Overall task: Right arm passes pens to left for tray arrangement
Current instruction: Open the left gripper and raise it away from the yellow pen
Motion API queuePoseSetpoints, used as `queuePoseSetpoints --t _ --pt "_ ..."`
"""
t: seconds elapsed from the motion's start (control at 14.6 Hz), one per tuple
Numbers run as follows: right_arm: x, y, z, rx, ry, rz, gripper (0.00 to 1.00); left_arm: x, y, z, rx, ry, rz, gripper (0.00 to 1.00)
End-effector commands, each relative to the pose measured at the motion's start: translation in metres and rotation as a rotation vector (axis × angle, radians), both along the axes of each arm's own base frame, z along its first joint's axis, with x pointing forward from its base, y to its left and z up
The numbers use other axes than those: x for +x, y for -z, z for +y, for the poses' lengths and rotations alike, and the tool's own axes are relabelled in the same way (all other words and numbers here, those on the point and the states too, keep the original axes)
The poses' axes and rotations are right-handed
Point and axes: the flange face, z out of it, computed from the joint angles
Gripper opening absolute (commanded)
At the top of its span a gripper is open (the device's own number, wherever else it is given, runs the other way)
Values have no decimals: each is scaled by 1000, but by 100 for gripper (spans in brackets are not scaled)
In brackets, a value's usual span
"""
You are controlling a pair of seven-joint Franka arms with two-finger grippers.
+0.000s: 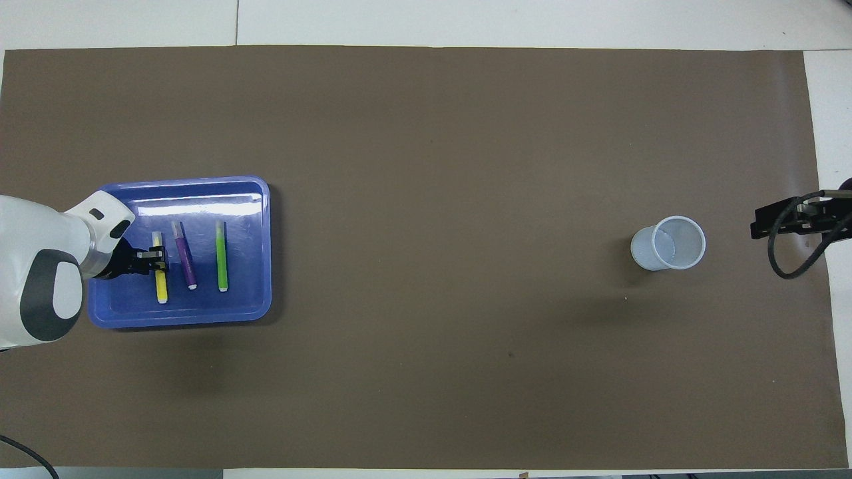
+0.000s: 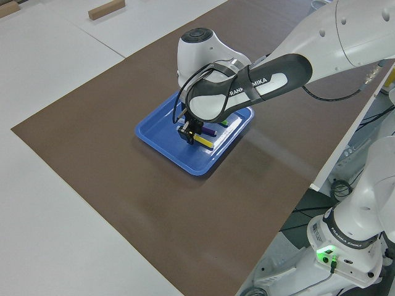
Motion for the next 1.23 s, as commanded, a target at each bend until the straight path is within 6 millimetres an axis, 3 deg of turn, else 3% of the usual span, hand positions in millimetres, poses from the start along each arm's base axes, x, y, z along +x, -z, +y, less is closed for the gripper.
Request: queuePoseSetpoints --t 0.0,0.14,0.41,0.62,0.82,1.16 --pt "-4 -13 1 11 -29 23 100 1 1 3 12 17 -10 100" --pt "-9 -11 5 15 -32 63 100 2 1 3 12 20 -12 100" --pt "-5 -31 0 10 -26 -1 100 11 -12 1 11 20 1 100" --pt "-5 -31 18 9 -52 -1 100 28 -47 -6 14 29 37 100" --pt "-5 -32 18 8 -51 -4 100 45 -90 -26 19 62 36 100" --pt "-7 -32 12 9 -41 1 100 46 -126 -57 36 80 15 100"
